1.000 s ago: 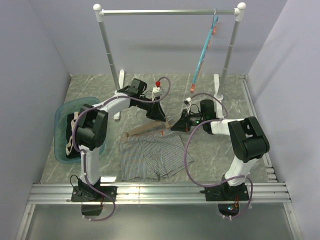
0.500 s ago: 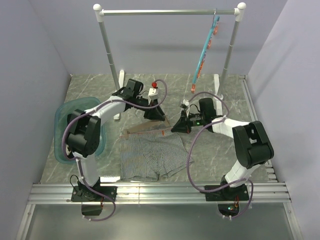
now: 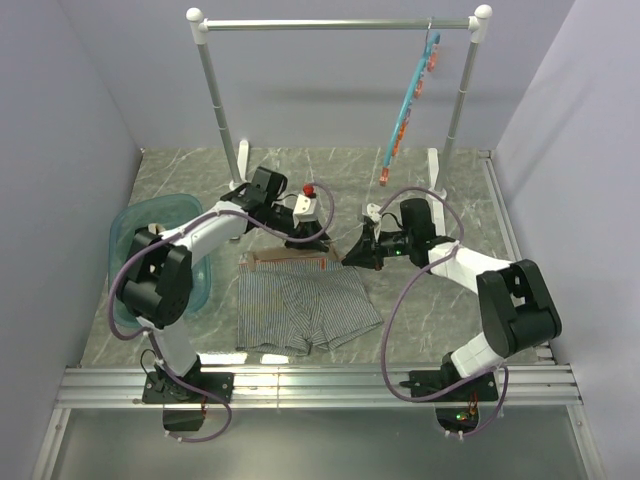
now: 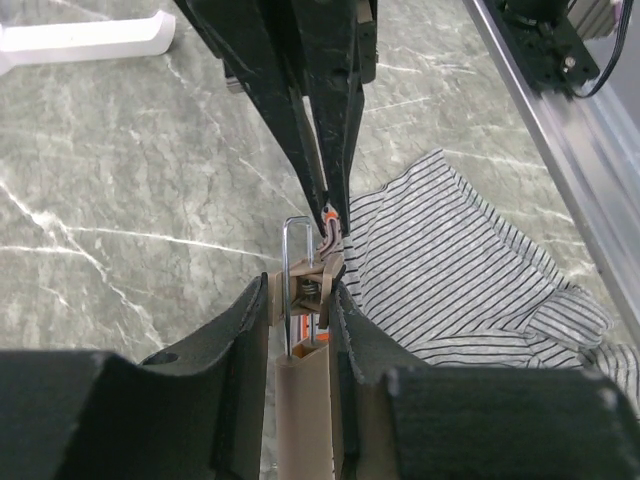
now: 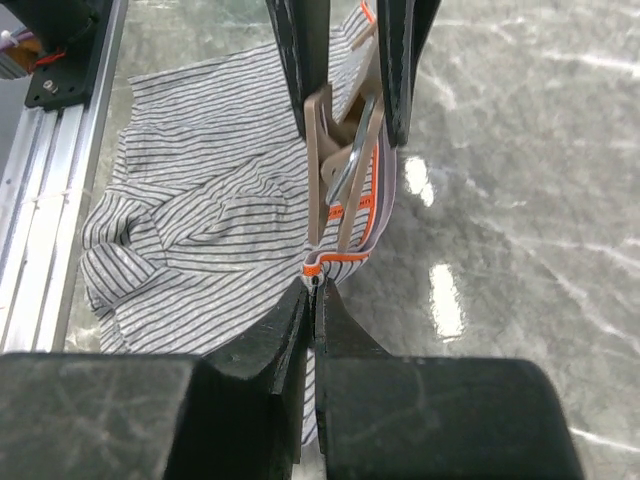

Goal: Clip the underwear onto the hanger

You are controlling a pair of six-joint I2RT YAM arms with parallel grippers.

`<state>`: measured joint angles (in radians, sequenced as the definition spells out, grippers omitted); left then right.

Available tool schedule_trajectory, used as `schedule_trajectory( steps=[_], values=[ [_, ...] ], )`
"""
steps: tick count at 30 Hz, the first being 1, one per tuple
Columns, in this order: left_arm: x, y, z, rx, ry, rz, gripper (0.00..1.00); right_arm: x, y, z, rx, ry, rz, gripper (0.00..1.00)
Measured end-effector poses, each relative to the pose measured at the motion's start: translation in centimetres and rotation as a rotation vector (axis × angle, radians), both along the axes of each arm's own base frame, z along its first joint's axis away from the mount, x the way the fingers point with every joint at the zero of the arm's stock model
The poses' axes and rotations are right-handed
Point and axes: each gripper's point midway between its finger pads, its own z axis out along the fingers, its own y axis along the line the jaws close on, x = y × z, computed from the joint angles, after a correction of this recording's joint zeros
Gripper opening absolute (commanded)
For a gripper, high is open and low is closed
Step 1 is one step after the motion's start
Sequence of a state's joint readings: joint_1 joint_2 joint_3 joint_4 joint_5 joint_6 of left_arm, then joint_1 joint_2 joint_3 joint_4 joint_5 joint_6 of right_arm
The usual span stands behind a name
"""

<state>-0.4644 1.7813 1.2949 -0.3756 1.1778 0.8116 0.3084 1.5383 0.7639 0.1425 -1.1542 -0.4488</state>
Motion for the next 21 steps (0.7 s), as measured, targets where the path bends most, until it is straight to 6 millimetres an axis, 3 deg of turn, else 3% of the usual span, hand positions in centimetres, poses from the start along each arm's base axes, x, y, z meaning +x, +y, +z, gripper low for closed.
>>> schedule_trajectory(
  steps=[21],
  values=[
    [-1.3, -0.4, 0.3, -0.01, -0.148, -0.049, 0.0, -1.2, 0.1, 0.8, -0.017, -0.198, 0.047, 0.0]
  ],
)
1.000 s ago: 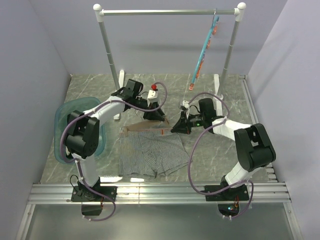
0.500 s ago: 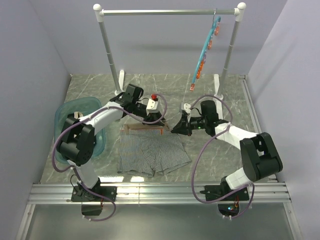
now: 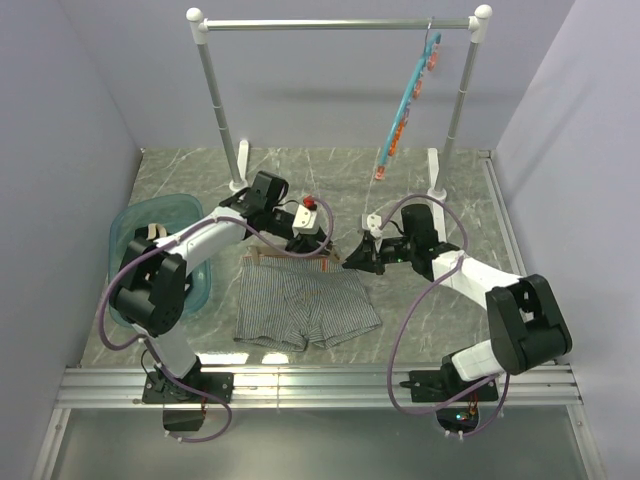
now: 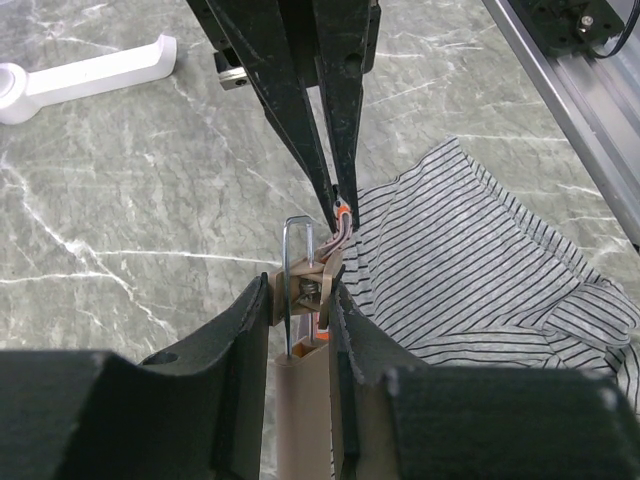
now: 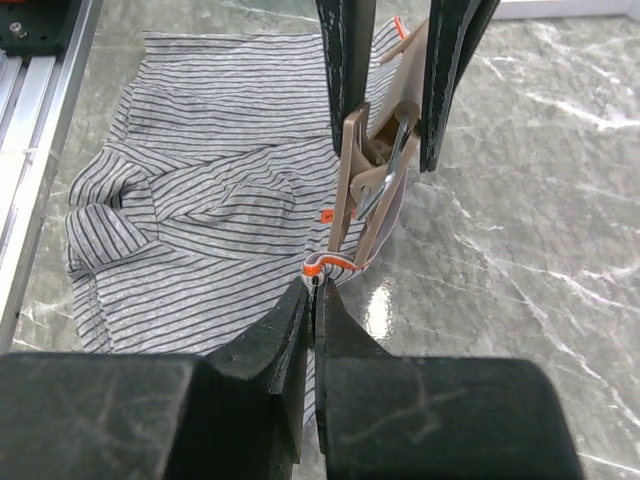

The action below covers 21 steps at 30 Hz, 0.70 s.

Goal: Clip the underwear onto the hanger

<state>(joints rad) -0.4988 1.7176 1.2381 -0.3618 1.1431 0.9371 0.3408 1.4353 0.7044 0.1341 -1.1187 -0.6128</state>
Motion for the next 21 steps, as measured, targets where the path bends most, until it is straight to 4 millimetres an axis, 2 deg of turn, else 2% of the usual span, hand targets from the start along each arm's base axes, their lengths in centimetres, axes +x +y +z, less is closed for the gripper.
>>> schedule_trajectory(
  steps=[21],
  values=[
    [-1.7, -0.4, -0.9, 0.018, -0.084, -0.075, 0.0, -1.3, -0.1, 0.1, -0.024, -0.093, 0.053, 0.0]
  ],
)
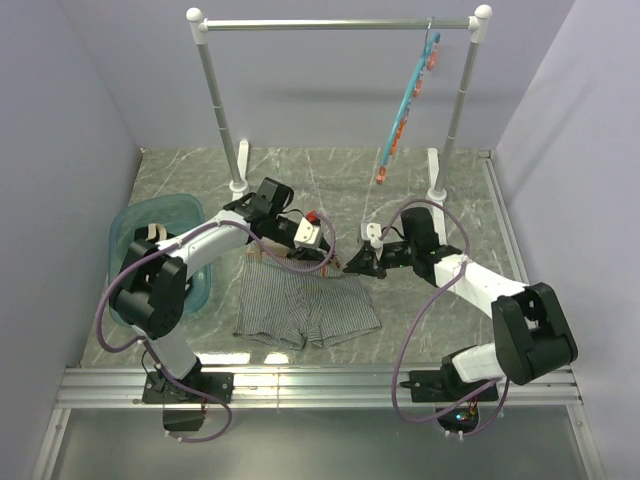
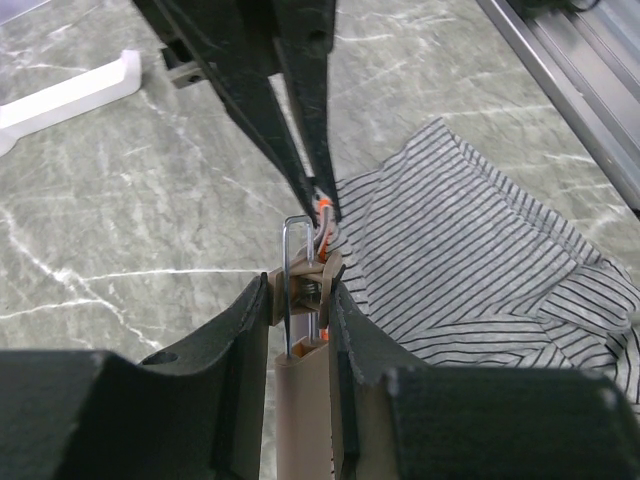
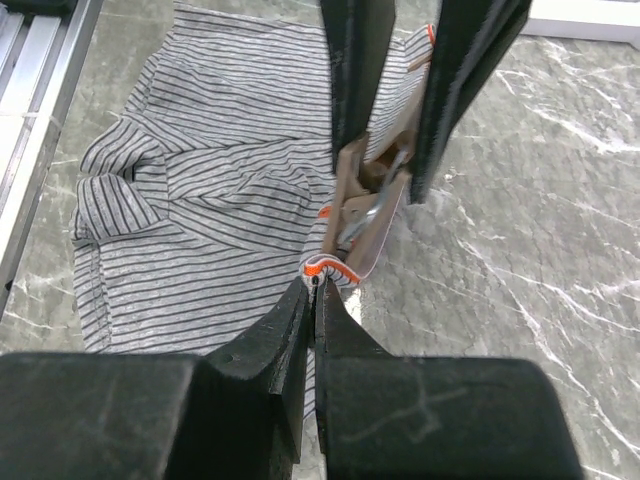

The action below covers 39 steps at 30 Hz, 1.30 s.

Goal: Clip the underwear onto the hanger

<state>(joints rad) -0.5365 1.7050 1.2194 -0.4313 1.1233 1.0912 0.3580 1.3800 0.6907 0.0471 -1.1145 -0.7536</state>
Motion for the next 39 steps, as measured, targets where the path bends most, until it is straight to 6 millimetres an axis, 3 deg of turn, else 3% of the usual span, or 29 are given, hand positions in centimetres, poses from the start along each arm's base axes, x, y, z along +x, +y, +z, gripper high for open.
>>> schedule_trajectory(
  steps=[7, 27, 39],
  values=[
    [-0.7, 0.0, -0.4, 0.014, -0.015, -0.029, 0.0, -0.2, -0.1, 0.2, -0.009, -0.044, 0.01, 0.0],
    [-0.4, 0.0, -0.2, 0.023, -0.019, -0.015, 0.0, -0.4, -0.4, 0.7, -0.021, -0.096, 0.006, 0.0],
    [-0.2, 1.2, 3.9, -0.022, -0.07, 0.05, 0.0, 0.2, -0.1, 1.1, -0.016, -0.112, -0.015, 0.0]
  ],
)
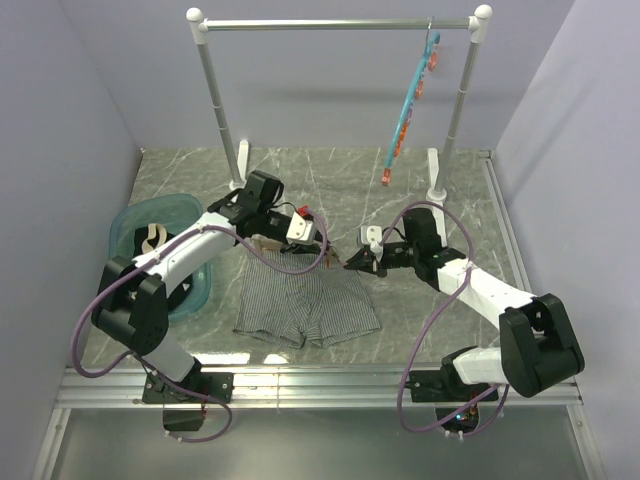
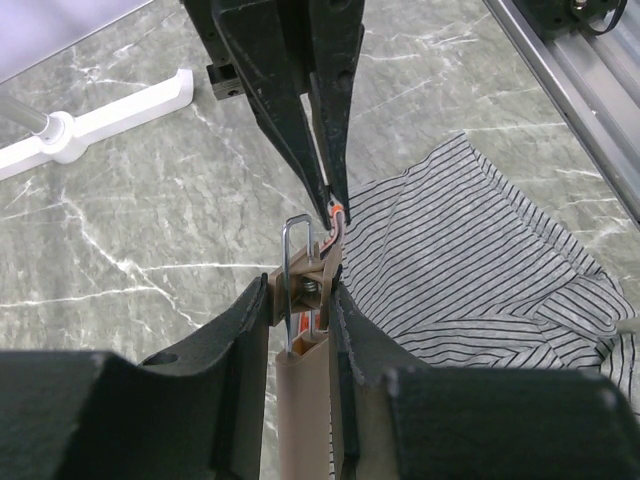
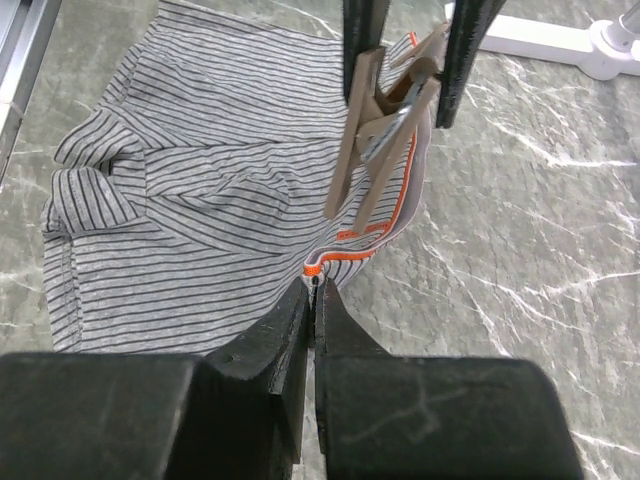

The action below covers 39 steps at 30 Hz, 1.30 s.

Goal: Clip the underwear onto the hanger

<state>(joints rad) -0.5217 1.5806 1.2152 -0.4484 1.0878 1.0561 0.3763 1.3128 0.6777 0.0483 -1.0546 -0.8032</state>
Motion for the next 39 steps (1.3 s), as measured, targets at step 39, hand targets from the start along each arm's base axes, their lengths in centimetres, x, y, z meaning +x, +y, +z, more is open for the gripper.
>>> schedule_trajectory(
  steps=[39],
  values=[
    [-0.1, -1.1, -0.2, -0.002, -0.042, -0.001, 0.0, 0.9, 0.1, 0.1, -0.009, 0.018, -0.064, 0.0]
  ],
)
